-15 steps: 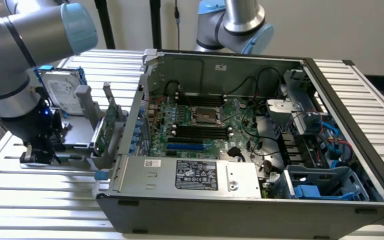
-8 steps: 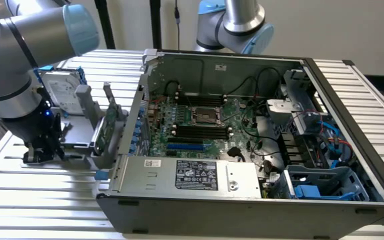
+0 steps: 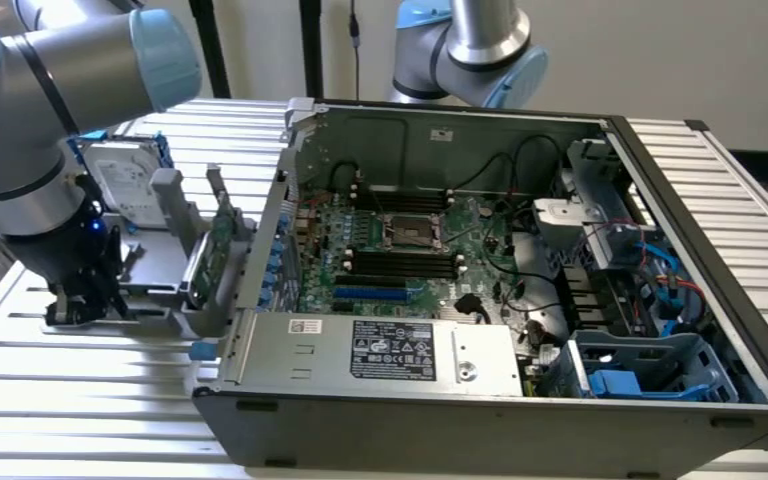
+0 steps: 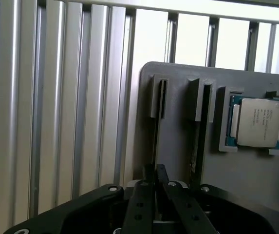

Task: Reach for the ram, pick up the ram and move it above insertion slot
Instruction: 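Pick up the ram and move it above insertion slot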

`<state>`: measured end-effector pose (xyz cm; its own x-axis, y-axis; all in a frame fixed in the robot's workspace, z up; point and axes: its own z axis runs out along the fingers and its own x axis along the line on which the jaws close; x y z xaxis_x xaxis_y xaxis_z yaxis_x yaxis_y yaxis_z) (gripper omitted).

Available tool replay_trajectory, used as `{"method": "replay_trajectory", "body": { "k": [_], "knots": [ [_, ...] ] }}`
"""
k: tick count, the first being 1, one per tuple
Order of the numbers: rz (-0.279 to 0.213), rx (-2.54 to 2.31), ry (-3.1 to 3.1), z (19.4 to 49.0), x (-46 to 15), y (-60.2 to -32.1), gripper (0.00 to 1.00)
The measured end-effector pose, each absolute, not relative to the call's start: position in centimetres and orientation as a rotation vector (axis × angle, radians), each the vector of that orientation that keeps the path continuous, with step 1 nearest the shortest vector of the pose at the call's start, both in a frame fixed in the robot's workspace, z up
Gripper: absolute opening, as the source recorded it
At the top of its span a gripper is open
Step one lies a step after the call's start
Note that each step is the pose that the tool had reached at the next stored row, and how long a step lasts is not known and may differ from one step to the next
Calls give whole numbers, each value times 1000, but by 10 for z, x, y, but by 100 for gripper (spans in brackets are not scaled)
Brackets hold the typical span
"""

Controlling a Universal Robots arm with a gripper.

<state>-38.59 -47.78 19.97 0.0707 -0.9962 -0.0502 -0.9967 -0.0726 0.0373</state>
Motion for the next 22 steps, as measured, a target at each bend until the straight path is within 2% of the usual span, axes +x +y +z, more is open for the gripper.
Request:
{"method": "replay_trajectory", "body": {
  "k": [7, 22],
  "knots": [
    [99, -2294, 2135, 214, -385, -478, 14],
    [102, -2297, 2131, 281, -370, -478, 14]
  ]
}}
